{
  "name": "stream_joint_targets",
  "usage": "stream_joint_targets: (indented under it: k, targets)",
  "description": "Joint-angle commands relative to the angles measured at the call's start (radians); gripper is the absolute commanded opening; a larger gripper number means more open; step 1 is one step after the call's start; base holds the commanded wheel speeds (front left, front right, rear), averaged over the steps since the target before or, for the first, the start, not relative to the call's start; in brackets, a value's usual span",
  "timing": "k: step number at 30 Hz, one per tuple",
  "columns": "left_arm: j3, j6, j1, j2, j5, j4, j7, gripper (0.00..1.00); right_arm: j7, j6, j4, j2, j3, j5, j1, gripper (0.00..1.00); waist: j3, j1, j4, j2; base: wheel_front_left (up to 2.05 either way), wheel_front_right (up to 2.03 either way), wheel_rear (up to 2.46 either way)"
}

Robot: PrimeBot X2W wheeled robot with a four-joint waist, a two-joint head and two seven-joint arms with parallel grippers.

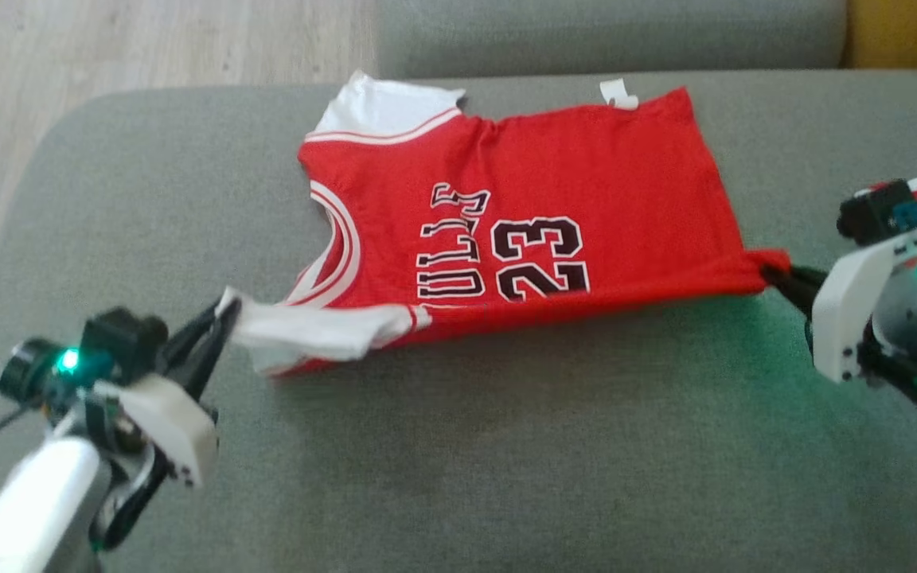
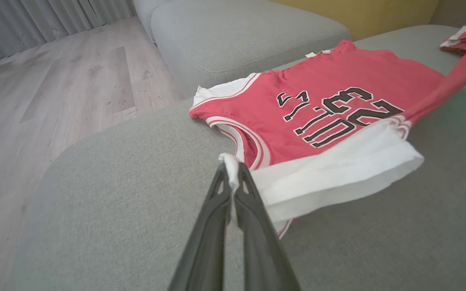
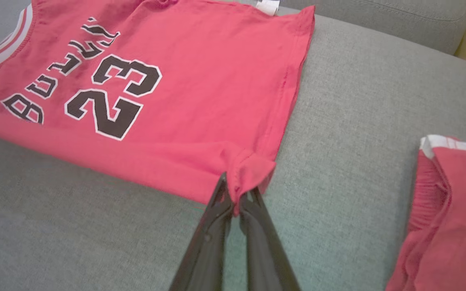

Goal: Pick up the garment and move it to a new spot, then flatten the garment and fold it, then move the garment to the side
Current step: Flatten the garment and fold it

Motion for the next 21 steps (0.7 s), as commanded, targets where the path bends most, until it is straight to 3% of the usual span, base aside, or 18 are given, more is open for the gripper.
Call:
stream_joint_targets:
  k: [1,17,18,19,20,21]
  targets:
    - [0.057,-0.009,-0.100,0.023,0.006,-0.002,0.002,0.00,-0.014,-0.001,0.000,-0.008,-0.020,-0.013,-0.037,0.00,0.031,-0.0002,-0.005,0.0000,0.00,0.00,0.00]
    - [-0.059,-0.073,-0.417,-0.041,0.063,0.322,0.011,0.00,-0.029,-0.001,0.120,0.083,0.007,-0.080,-0.180,0.00,0.157,-0.0002,-0.024,0.0000,0.00,0.00,0.00]
    - [-0.061,-0.074,-0.435,-0.051,0.067,0.341,-0.004,0.00,-0.043,-0.001,0.131,0.086,0.006,-0.089,-0.190,0.39,0.163,-0.0002,-0.023,0.0000,0.00,0.00,0.00]
    - [-0.057,-0.068,-0.454,-0.062,0.073,0.360,-0.031,0.47,-0.058,-0.001,0.144,0.090,0.001,-0.095,-0.199,1.00,0.168,-0.0002,-0.022,0.0000,0.00,0.00,0.00]
    - [-0.052,-0.058,-0.470,-0.076,0.077,0.380,-0.061,1.00,-0.074,-0.001,0.160,0.098,-0.009,-0.096,-0.206,1.00,0.171,-0.0002,-0.021,0.0000,0.00,0.00,0.00]
    - [-0.043,-0.047,-0.484,-0.093,0.077,0.398,-0.095,1.00,-0.094,-0.001,0.180,0.107,-0.026,-0.094,-0.213,1.00,0.173,-0.0002,-0.020,0.0000,0.00,0.00,0.00]
